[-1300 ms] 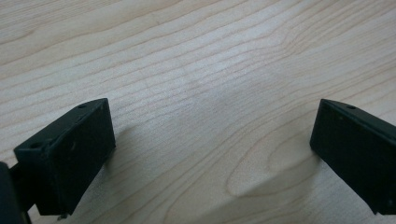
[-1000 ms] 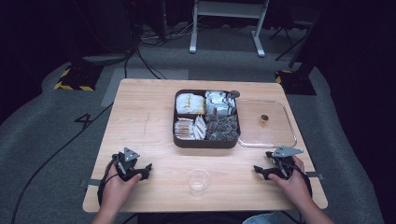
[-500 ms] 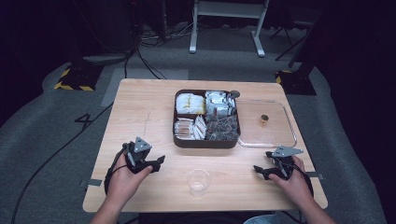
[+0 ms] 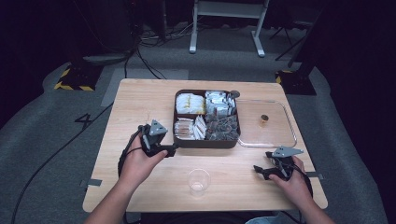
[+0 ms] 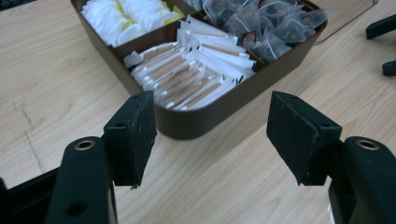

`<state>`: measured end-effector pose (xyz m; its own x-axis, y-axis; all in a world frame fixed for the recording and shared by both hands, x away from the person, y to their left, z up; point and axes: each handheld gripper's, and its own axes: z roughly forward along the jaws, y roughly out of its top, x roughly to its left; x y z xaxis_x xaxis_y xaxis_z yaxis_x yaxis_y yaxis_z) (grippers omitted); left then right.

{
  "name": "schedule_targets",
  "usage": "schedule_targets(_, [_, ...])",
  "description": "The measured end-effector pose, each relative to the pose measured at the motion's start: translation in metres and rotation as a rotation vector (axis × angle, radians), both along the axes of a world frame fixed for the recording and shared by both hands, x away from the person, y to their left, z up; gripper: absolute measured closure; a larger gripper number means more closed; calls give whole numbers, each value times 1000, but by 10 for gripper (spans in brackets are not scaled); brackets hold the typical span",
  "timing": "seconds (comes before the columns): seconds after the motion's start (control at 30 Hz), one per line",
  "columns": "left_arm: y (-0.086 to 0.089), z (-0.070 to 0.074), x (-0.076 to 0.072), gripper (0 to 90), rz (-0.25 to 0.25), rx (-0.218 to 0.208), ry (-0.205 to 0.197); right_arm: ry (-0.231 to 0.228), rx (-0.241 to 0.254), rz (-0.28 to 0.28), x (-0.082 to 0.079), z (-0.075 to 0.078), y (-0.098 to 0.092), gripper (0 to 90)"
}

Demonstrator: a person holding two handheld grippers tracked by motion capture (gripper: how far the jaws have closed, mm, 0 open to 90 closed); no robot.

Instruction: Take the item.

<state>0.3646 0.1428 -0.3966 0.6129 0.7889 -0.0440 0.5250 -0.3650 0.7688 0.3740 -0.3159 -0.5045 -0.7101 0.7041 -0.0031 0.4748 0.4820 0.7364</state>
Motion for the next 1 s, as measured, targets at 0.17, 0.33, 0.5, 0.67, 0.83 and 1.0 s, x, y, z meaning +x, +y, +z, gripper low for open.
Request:
schedule_targets(0.17, [-4, 9, 12, 329, -34, -2, 14, 1, 0, 6, 1, 0, 0, 149])
schedule_targets(0.33, [-11, 14, 23, 329, 5, -18, 7, 1, 0, 6, 1, 0, 0, 149])
schedule_targets(0.5, [-25, 20, 37, 317, 25, -14, 0, 1, 0, 10, 1, 0, 0, 149])
schedule_targets(0.67, [-39, 26, 55, 318, 43, -12, 8, 1, 1, 19, 2, 0, -1, 150])
schedule_targets(0.83, [-48, 27, 72, 333, 21, -45, -1, 1, 2, 24, 4, 0, -1, 150])
schedule_targets(1.0, [-58, 26, 90, 332, 39, -26, 8, 1, 1, 25, 4, 0, -1, 150])
